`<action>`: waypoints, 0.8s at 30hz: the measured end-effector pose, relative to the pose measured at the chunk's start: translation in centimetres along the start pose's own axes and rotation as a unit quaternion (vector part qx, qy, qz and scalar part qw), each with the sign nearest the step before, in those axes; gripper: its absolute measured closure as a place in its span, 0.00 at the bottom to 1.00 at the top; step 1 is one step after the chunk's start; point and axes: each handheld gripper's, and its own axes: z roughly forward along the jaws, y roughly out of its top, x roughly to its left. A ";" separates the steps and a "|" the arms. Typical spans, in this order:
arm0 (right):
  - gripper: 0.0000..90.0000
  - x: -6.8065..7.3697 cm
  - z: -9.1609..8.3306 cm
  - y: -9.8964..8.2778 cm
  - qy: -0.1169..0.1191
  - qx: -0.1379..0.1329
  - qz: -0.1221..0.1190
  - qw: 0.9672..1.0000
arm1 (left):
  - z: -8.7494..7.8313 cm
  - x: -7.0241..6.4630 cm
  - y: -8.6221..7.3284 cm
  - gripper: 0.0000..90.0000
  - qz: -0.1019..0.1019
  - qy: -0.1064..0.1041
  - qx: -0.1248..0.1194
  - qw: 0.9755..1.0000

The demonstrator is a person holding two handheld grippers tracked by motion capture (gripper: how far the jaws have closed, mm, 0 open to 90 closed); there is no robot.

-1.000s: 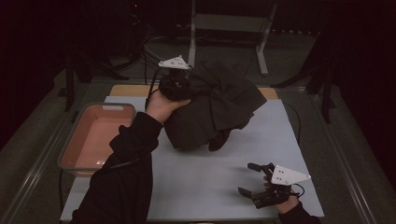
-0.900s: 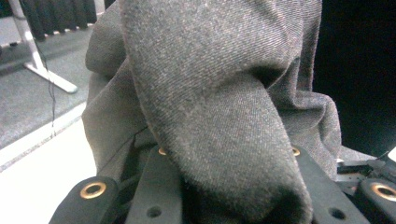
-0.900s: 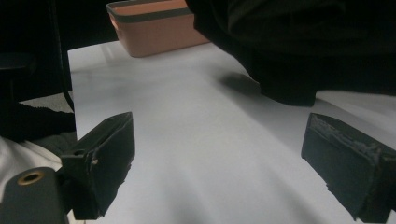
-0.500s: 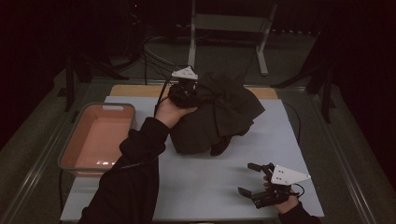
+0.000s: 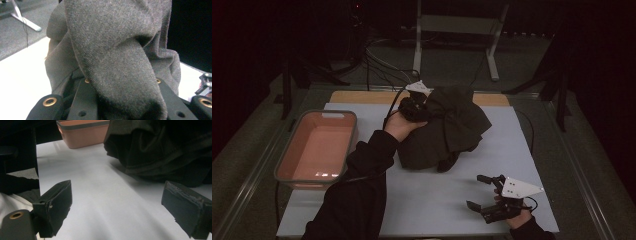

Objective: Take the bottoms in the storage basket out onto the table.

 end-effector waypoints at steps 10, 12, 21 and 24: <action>0.11 0.0 0.0 0.0 0.000 -0.001 0.000 1.000 | 2.4 -0.2 -0.8 0.83 -0.001 -0.007 0.013 1.000; 0.11 0.0 0.0 0.0 0.000 0.000 0.000 1.000 | 2.7 -0.3 -1.0 0.83 -0.002 -0.008 0.013 1.000; 0.11 0.0 0.0 0.0 0.000 0.001 0.000 1.000 | 4.6 -0.5 -1.8 0.82 -0.008 -0.011 0.015 1.000; 0.11 0.0 0.1 0.0 0.000 0.001 0.001 1.000 | 5.2 -0.6 -2.0 0.82 -0.012 -0.010 0.010 1.000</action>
